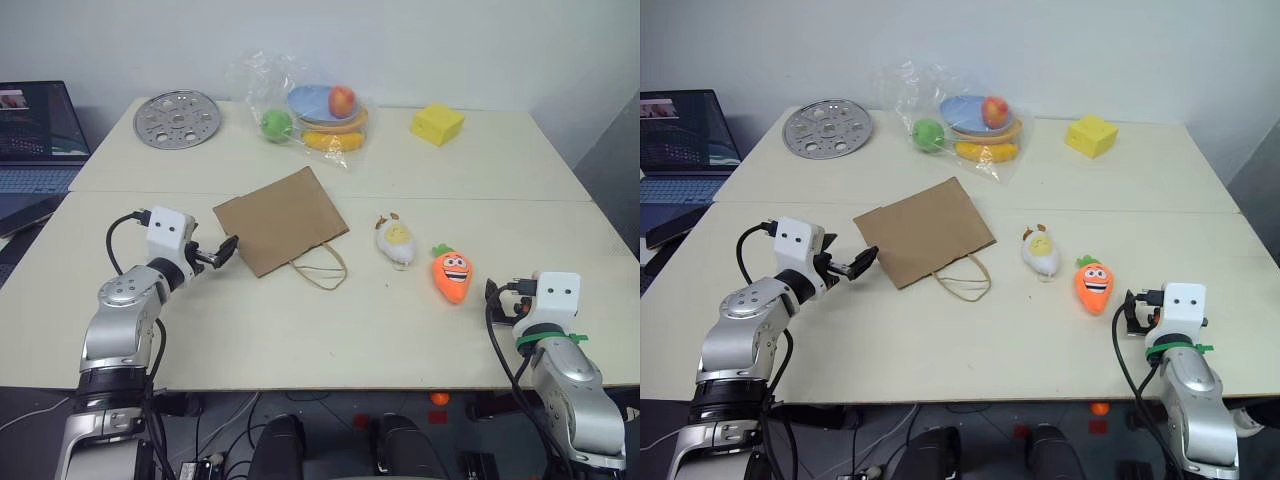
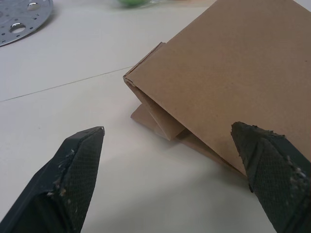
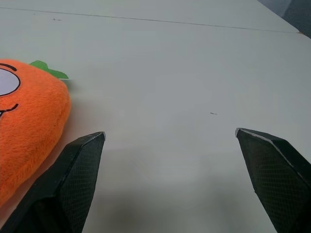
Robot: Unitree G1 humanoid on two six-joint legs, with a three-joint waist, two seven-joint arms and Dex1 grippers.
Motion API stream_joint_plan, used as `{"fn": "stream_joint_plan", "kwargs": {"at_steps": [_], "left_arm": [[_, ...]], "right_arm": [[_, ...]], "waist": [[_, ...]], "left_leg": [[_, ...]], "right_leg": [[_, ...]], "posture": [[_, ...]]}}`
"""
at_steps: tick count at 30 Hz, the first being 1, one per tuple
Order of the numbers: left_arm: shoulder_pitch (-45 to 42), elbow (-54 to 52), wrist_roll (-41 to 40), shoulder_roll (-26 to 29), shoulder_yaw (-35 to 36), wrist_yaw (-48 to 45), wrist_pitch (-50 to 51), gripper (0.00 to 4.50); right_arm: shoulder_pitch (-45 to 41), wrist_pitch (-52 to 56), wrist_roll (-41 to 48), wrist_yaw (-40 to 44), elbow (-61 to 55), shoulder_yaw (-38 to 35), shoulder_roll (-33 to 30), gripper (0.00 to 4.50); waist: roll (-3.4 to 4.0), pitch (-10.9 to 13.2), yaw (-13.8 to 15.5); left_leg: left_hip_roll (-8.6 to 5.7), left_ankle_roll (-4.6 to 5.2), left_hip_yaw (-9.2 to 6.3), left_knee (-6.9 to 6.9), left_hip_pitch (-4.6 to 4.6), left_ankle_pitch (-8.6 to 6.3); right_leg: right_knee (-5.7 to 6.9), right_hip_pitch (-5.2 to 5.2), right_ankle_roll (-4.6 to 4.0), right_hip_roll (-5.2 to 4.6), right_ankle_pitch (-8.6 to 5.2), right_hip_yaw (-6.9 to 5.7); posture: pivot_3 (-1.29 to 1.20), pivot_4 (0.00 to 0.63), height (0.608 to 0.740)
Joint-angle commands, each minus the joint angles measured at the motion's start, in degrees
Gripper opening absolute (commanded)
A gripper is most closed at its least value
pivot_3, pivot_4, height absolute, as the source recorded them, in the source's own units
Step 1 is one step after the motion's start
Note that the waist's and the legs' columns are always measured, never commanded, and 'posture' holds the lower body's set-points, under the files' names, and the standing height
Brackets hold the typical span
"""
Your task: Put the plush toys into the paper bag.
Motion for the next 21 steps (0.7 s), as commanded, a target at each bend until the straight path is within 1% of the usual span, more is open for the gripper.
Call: {"fn": "stream_joint_plan", "kwargs": {"at_steps": [1,6,13,17,21], "left_arm": [[-0.6,-1.6,-0.6,0.7,1.1,-0.5,-1.5,4.49],[-0.9,-1.8,-2.5,0.2,2.3,-0.8,-1.0,4.49],[-0.4,-2.6,-3.4,1.4,3.3,-1.6,-0.6,4.49],[-0.4,-3.1,-4.6,1.9,5.0,-2.5,-1.6,4.49],[-0.6,-2.7,-4.8,1.9,5.5,-2.3,-1.8,4.49]], "right_arm": [[-0.3,-1.2,-0.5,0.0,-1.1,-0.7,-0.6,4.50],[-0.2,-1.1,-0.3,0.1,-1.2,-1.5,-1.2,4.50],[-0.9,-1.2,0.0,0.6,-1.7,-2.0,-2.3,4.50],[-1.8,-1.5,0.2,1.0,-1.8,-2.3,-3.1,4.50],[-2.3,-2.0,-0.1,0.9,-1.1,-2.1,-2.8,4.50]], "waist": [[0.00,0.0,0.0],[0.00,0.0,0.0],[0.00,0.0,0.0],[0.00,0.0,0.0],[0.00,0.0,0.0]], "left_leg": [[0.00,0.00,0.00,0.00,0.00,0.00],[0.00,0.00,0.00,0.00,0.00,0.00],[0.00,0.01,0.01,0.00,0.00,0.01],[0.00,0.02,0.00,0.00,0.00,0.01],[0.00,0.08,0.01,0.00,0.01,0.05]], "right_leg": [[0.00,0.00,0.00,0.00,0.00,0.00],[0.00,0.00,0.00,0.00,0.00,0.00],[0.00,0.00,0.00,0.00,0.00,0.01],[0.00,0.00,0.00,0.00,0.00,0.00],[0.00,0.00,0.00,0.01,0.00,0.00]], "posture": [[0.00,0.150,0.740],[0.00,0.150,0.740],[0.00,0.150,0.740],[0.00,0.150,0.740],[0.00,0.150,0.740]]}}
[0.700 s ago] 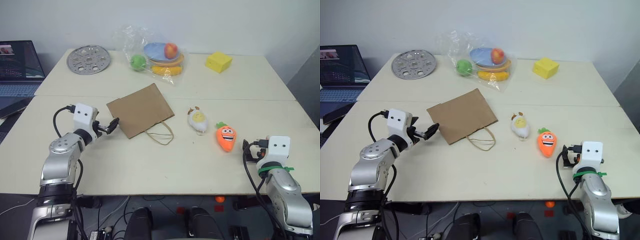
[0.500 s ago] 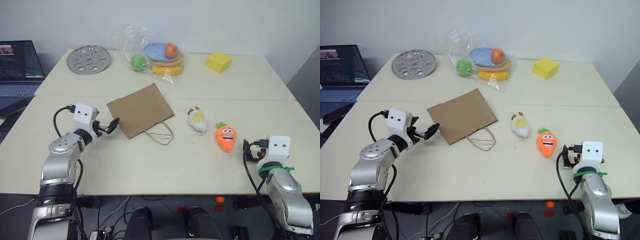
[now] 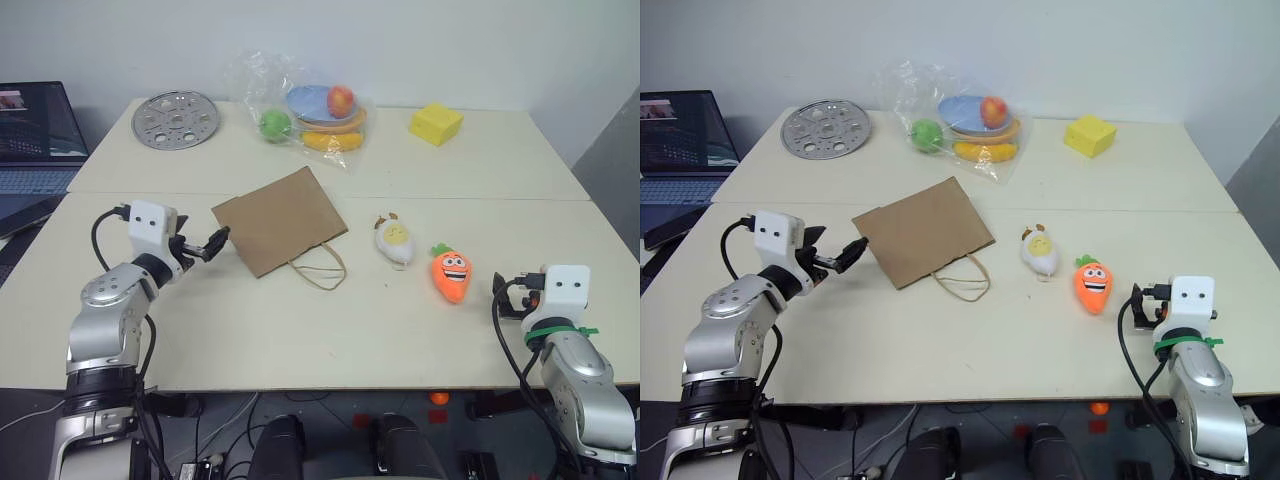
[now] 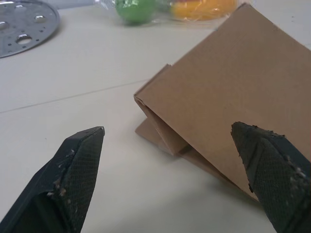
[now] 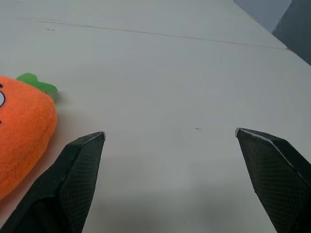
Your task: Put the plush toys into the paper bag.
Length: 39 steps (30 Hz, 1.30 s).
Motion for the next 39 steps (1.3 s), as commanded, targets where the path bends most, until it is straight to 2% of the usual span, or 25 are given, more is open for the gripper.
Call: {"fn": "stream_joint_plan", "kwargs": {"at_steps": [1,4,6,9,12,14,17,20,23,27,33,36,39], "left_arm": [[-0.6,-2.2,-0.8,0.8,1.3,-0.2,-1.5,4.49],[-0.6,-3.1,-0.9,1.0,1.0,-1.1,-2.1,4.49],[-0.5,-4.1,1.1,2.1,-0.2,-2.8,-6.9,4.49],[-0.4,-7.8,0.0,3.7,-3.0,-8.8,-8.2,4.49],[-1.1,-12.1,-0.8,7.3,-9.4,-18.8,-7.4,4.49],[-2.5,-13.3,0.4,8.9,-14.5,-24.4,-8.1,4.49],[-5.2,-12.9,0.7,8.0,-18.2,-26.9,-7.6,4.49],[-8.3,-10.4,4.3,6.1,-24.8,-30.6,-11.4,4.49],[-12.0,-3.5,9.2,3.1,-28.4,-29.4,-16.3,4.49],[-14.1,1.2,11.1,0.6,-29.4,-29.1,-19.1,4.49],[-17.3,10.7,16.1,-3.0,-32.0,-28.0,-25.6,4.49],[-18.2,13.3,16.9,-3.6,-31.6,-28.1,-27.3,3.94],[-18.6,15.5,17.4,-3.9,-31.6,-28.2,-28.4,3.03]], "right_arm": [[-0.6,-1.8,-0.2,-0.1,-1.0,-0.8,-0.3,4.50],[-1.1,-2.3,-0.3,0.0,-0.8,-0.9,-0.6,4.50],[-1.7,-4.4,-0.4,0.2,-1.0,-1.6,-1.0,4.50],[-2.3,-6.3,1.0,3.4,-2.9,-1.2,-2.8,4.50],[-4.0,-4.2,6.9,11.0,-5.7,-0.6,-6.4,4.50],[-4.8,0.8,13.9,16.8,-9.5,0.0,-9.4,4.50],[-5.0,7.0,22.1,22.3,-14.1,0.8,-13.1,4.50],[-4.8,12.7,29.2,27.8,-19.0,2.7,-18.5,4.50],[-6.1,15.9,31.5,27.3,-21.1,4.9,-20.6,4.50],[-7.2,17.5,32.8,24.7,-22.4,5.9,-20.3,4.50],[-6.3,17.7,30.8,16.7,-25.8,9.7,-15.1,4.50],[-4.7,17.8,30.7,15.1,-27.3,10.4,-14.5,4.50],[-3.7,17.4,29.9,13.7,-27.5,10.8,-14.1,4.50]], "waist": [[0.00,0.0,0.0],[0.00,0.0,0.0],[0.00,0.0,0.0],[0.00,0.0,0.0],[0.01,0.0,0.0],[0.01,0.0,0.0],[0.01,0.0,0.0],[0.01,0.0,0.1],[0.00,0.0,0.2],[-0.01,0.0,0.0],[-0.01,0.0,0.1],[-0.01,0.0,0.1],[-0.01,0.0,0.1]], "left_leg": [[0.00,0.00,0.00,0.00,0.00,0.00],[0.00,0.00,0.01,0.00,0.00,0.00],[0.00,0.00,0.02,0.00,0.00,0.00],[0.00,-0.09,0.04,0.00,-0.01,-0.05],[0.00,-0.22,0.12,0.00,0.00,-0.14],[0.00,-0.20,0.16,0.00,0.01,-0.13],[0.07,-0.08,0.15,0.00,0.02,-0.05],[0.05,0.02,0.12,0.00,0.00,0.01],[0.01,0.03,0.14,0.01,0.00,0.01],[0.00,0.04,0.13,0.05,-0.01,0.01],[-0.03,0.04,0.07,0.04,-0.03,0.01],[-0.03,0.04,0.05,0.04,-0.10,0.01],[-0.03,0.04,0.07,0.06,-0.09,0.01]], "right_leg": [[0.00,0.00,0.00,0.00,0.00,0.00],[-0.01,0.00,0.00,0.00,0.00,0.00],[-0.01,0.00,0.00,0.00,0.00,0.01],[-0.02,0.00,-0.01,-0.01,0.00,0.02],[-0.04,0.00,-0.02,-0.02,-0.01,0.07],[-0.04,0.00,-0.02,-0.02,-0.01,0.09],[-0.03,0.01,-0.04,0.00,-0.02,0.07],[-0.04,0.01,-0.07,0.01,-0.04,0.05],[-0.07,0.02,-0.08,0.00,-0.05,0.07],[-0.05,0.01,-0.07,0.02,-0.04,0.08],[-0.03,0.00,-0.04,0.13,-0.04,0.02],[-0.04,-0.02,0.08,0.13,-0.01,0.01],[-0.03,-0.02,0.09,0.11,-0.02,0.03]], "posture": [[0.00,0.150,0.740],[0.00,0.150,0.740],[0.00,0.150,0.740],[0.00,0.150,0.740],[0.00,0.150,0.740],[0.00,0.150,0.740],[0.00,0.150,0.740],[0.00,0.150,0.740],[0.00,0.150,0.740],[0.00,0.150,0.740],[0.00,0.150,0.740],[0.00,0.150,0.740],[0.00,0.150,0.740]]}}
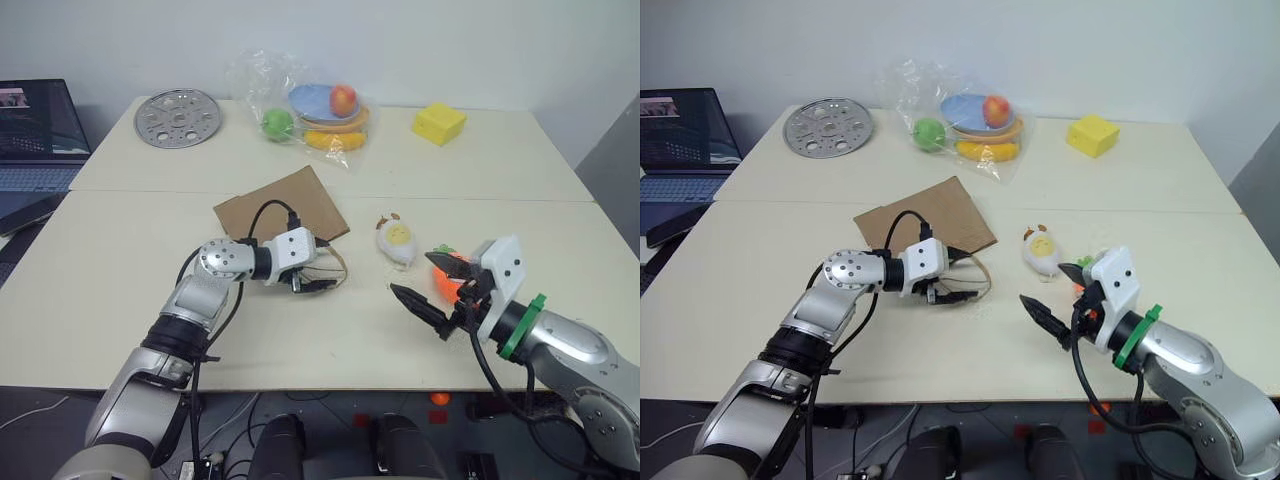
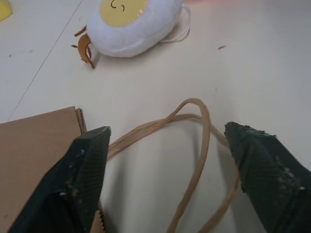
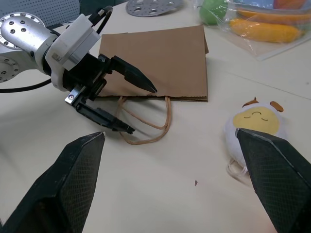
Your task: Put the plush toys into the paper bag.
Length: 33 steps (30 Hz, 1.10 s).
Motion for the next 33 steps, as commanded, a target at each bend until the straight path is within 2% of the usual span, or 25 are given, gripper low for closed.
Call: {"fn": "stream_joint_plan", "kwargs": {"at_steps": [1,9,14,17,20,23,27,33], "left_arm": [[-1.4,1.5,0.8,-0.3,0.6,0.3,-2.8,2.76],[-3.3,4.9,1.1,-0.6,1.1,-1.1,-5.6,0.18],[-6.2,3.4,-7.1,-1.6,6.0,-4.6,2.5,0.08],[-8.2,-3.2,-18.9,1.7,10.9,-13.2,17.9,0.08],[-11.1,-4.7,-24.0,4.0,14.1,-15.9,25.6,0.08],[-13.9,-4.2,-25.8,5.3,15.4,-17.2,29.8,0.00],[-14.7,-4.0,-25.5,5.7,15.3,-17.9,30.3,0.00],[-13.4,-6.7,-26.2,5.6,15.7,-17.8,30.7,0.00]], "right_arm": [[0.9,-1.2,-1.4,-1.8,-2.6,-0.1,0.3,4.50],[1.2,-3.5,-4.1,-2.1,-0.9,0.8,0.6,4.50],[0.1,-4.4,-4.6,-1.4,0.6,1.3,0.7,4.50],[-2.7,-4.3,-4.2,-0.7,2.8,2.6,1.6,4.50],[-8.0,-4.6,-5.8,-0.3,7.6,5.5,3.1,4.50],[-14.5,-5.9,-7.1,0.5,13.7,8.4,6.3,3.91],[-20.5,-7.1,-9.6,1.5,19.5,11.5,9.1,2.50],[-31.4,-12.1,-16.4,1.1,33.6,17.9,18.4,0.25]], "waist": [[0.00,0.0,0.0],[0.00,0.0,0.0],[0.00,0.0,0.0],[-0.02,0.0,-0.4],[-0.02,0.0,-0.5],[-0.01,0.0,-0.3],[-0.01,0.0,-0.3],[-0.01,0.0,-0.3]], "left_leg": [[0.00,0.00,0.00,0.00,0.00,0.00],[0.00,0.00,0.00,0.02,0.01,0.00],[-0.01,0.01,-0.02,0.03,0.00,0.00],[-0.02,0.01,-0.01,0.05,0.00,0.01],[0.00,0.01,-0.07,0.09,0.01,0.01],[0.05,0.01,-0.20,0.11,0.06,0.01],[0.10,0.01,-0.28,0.11,0.05,0.01],[0.14,0.01,-0.33,0.09,-0.11,0.01]], "right_leg": [[0.00,0.00,-0.01,0.00,-0.01,0.00],[0.02,0.00,-0.02,0.01,-0.01,-0.01],[0.03,0.00,0.00,0.04,0.00,-0.03],[0.04,0.00,0.01,0.08,0.01,-0.03],[0.08,-0.01,0.00,0.30,0.01,-0.03],[0.14,0.03,-0.01,0.46,0.00,-0.05],[0.20,0.03,0.02,0.61,0.03,-0.04],[0.32,-0.17,0.06,0.69,0.05,-0.07]], "posture": [[0.00,0.150,0.740],[0.00,0.150,0.740],[0.00,0.150,0.740],[0.00,0.150,0.740],[0.00,0.150,0.740],[0.00,0.150,0.740],[0.00,0.150,0.740],[0.00,0.150,0.740]]}}
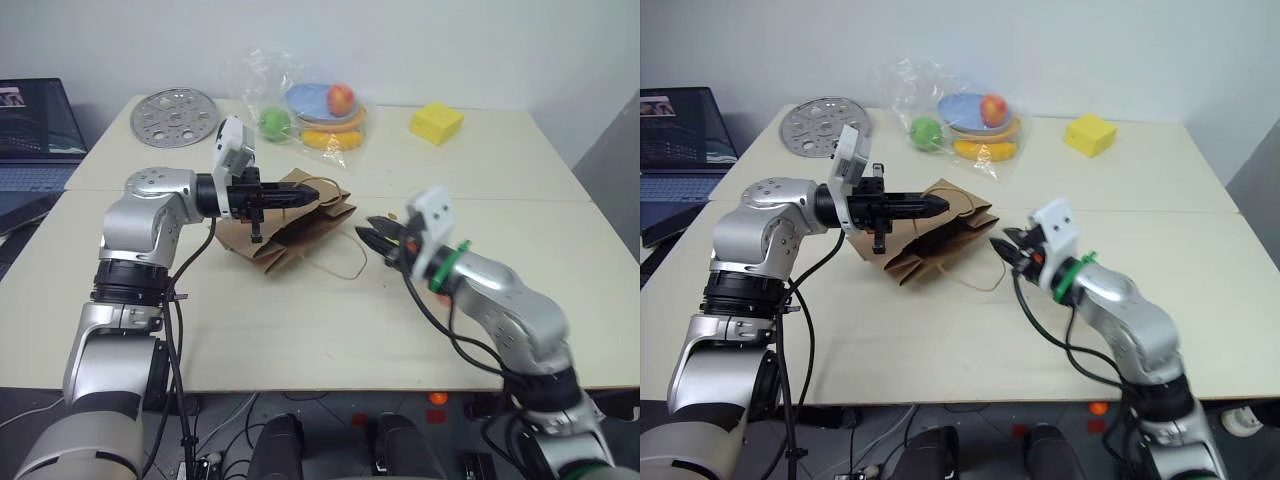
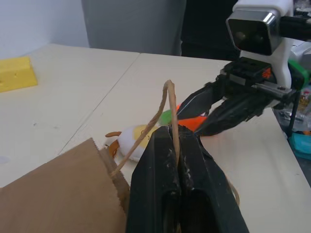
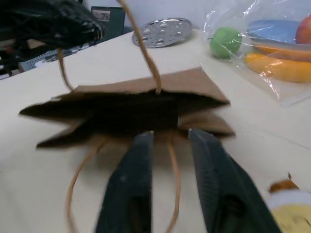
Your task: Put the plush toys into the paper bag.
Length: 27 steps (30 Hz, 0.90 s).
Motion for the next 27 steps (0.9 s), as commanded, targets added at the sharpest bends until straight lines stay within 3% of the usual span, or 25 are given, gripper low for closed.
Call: {"fn": "stream_joint_plan", "kwargs": {"at_steps": [1,11,19,27], "left_arm": [[0.3,-3.5,-1.3,0.5,1.4,-0.2,0.3,0.00],[1.3,-7.2,-3.8,1.0,3.8,1.9,3.6,0.00],[1.9,-8.5,-3.8,2.8,6.3,4.7,3.8,0.00],[-3.3,-0.1,0.7,-0.5,13.4,20.9,-10.7,0.00]], "right_arm": [[-4.3,-3.9,-3.5,0.8,5.0,3.2,3.6,0.03],[-8.3,-17.4,-10.6,3.4,29.0,5.6,14.9,0.03],[-11.2,-24.2,-18.8,-1.5,47.9,5.4,19.6,0.03],[-11.8,-25.7,-20.7,-4.3,52.3,2.8,22.0,0.03]], "waist": [[0.00,0.0,0.0],[0.00,0.0,0.0],[0.00,0.0,-0.2],[0.00,0.0,-0.1]], "left_leg": [[0.02,0.00,-0.01,0.00,0.00,0.00],[0.01,-0.01,-0.11,0.08,-0.10,0.01],[0.04,-0.02,-0.12,0.11,-0.12,0.02],[0.07,-0.05,-0.13,0.11,-0.13,0.04]], "right_leg": [[0.01,-0.01,0.00,0.02,0.00,-0.01],[0.63,-0.29,0.02,0.06,-0.03,-0.04],[0.80,-0.46,0.00,0.10,-0.03,0.02],[0.84,-0.49,0.01,0.11,-0.03,0.01]], "posture": [[0.00,0.150,0.740],[0.00,0.150,0.740],[0.00,0.150,0.740],[0.00,0.150,0.740]]}}
